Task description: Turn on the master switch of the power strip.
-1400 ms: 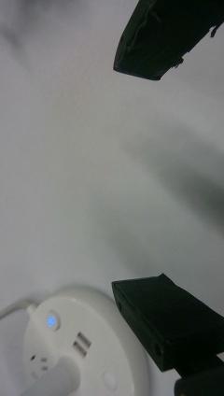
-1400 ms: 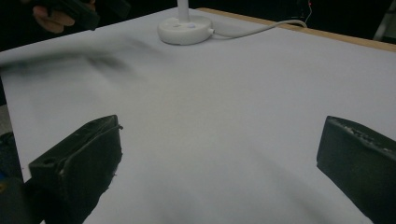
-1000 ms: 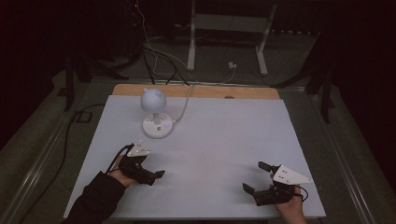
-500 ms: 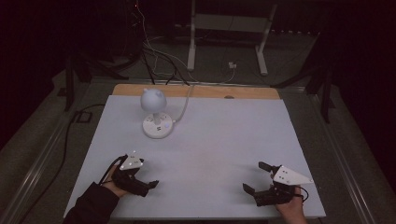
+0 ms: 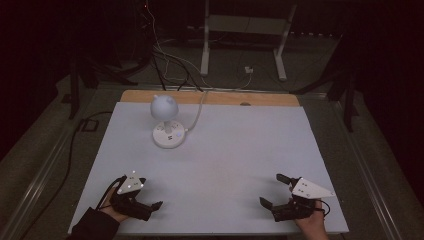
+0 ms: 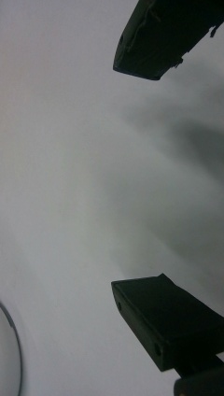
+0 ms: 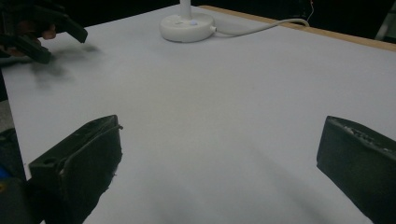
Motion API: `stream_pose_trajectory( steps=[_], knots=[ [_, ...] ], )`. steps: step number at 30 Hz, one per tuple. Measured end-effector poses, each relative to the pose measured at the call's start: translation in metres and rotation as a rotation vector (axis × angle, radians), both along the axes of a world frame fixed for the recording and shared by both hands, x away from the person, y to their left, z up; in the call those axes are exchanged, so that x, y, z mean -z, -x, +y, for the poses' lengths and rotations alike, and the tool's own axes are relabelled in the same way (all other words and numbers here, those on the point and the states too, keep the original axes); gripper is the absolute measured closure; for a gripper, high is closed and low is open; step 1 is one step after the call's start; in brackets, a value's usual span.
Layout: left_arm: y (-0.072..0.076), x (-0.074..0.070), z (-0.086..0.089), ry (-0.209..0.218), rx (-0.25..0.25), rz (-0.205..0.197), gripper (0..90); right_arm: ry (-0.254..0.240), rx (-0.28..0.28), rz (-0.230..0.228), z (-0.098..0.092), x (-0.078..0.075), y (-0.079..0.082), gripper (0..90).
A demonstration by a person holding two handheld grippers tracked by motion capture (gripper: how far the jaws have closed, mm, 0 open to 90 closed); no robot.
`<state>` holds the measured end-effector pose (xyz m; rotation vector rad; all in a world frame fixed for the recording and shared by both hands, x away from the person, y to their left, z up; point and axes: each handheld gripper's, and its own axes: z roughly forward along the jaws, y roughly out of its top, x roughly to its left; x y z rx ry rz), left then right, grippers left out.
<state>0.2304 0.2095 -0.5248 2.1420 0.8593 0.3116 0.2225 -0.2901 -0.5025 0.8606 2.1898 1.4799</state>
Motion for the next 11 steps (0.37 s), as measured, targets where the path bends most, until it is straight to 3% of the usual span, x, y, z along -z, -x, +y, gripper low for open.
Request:
stream_pose_trajectory(
  steps=[6,11],
  knots=[
    [0.004,0.0041,-0.0029,-0.021,0.014,-0.002,0.3,0.002,-0.002,0.003,0.0001,0.0002,-0.0004,0.1],
    [0.0022,0.0043,-0.0023,0.001,0.007,-0.013,0.3,0.002,-0.003,0.002,0.0003,0.0002,-0.0004,0.1]
  ],
)
